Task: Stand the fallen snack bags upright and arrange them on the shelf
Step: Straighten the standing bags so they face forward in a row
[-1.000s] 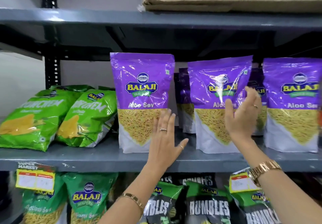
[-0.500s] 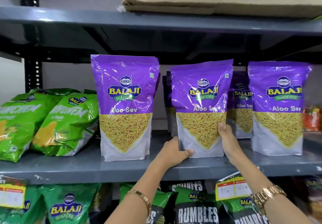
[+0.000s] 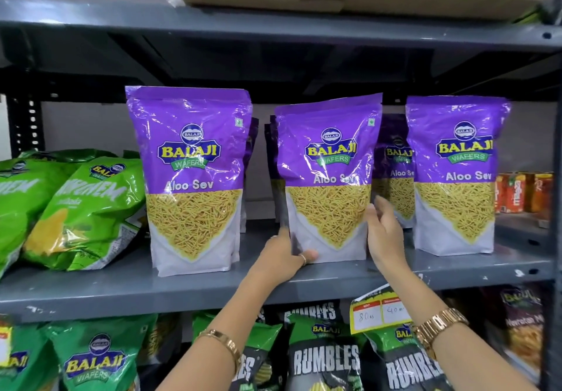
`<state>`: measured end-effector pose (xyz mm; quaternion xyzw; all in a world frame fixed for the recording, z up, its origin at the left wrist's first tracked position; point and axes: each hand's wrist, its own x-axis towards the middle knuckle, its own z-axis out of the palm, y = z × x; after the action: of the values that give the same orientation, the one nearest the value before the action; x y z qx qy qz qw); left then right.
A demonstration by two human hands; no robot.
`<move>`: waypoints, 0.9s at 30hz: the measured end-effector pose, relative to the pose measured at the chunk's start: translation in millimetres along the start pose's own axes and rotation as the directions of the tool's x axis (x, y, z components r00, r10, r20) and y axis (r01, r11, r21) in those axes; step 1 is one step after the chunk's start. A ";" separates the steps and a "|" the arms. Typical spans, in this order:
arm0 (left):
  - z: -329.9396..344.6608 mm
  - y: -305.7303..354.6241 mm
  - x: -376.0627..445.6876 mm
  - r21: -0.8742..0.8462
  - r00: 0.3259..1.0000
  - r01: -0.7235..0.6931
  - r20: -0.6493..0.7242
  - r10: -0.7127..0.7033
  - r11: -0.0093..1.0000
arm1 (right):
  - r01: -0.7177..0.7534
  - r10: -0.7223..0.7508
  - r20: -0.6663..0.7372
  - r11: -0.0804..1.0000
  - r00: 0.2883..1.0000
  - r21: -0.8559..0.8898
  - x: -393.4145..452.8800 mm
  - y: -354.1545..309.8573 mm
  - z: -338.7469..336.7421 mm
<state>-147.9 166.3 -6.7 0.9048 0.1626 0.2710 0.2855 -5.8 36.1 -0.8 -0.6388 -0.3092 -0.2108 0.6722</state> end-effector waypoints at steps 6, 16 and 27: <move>18.8 29.2 -17.6 0.528 0.753 -0.310 -0.370 0.543 0.790 | 0.165 -0.239 -0.381 0.962 0.893 -0.218 18.5 10.4 -52.6; 120.0 105.8 26.1 0.276 0.804 -0.552 -0.078 0.590 0.787 | 0.026 -0.116 -0.274 0.949 0.955 -0.313 64.8 61.0 -148.2; 164.8 148.0 83.4 -0.400 0.983 -0.171 -0.014 0.181 0.901 | -0.143 0.122 0.110 0.968 0.986 0.207 85.9 87.5 -164.8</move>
<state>35.6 17.1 2.3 0.8416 0.0181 0.3125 0.4401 139.5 -109.1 -4.4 -0.5913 -0.3186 -0.0997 0.7341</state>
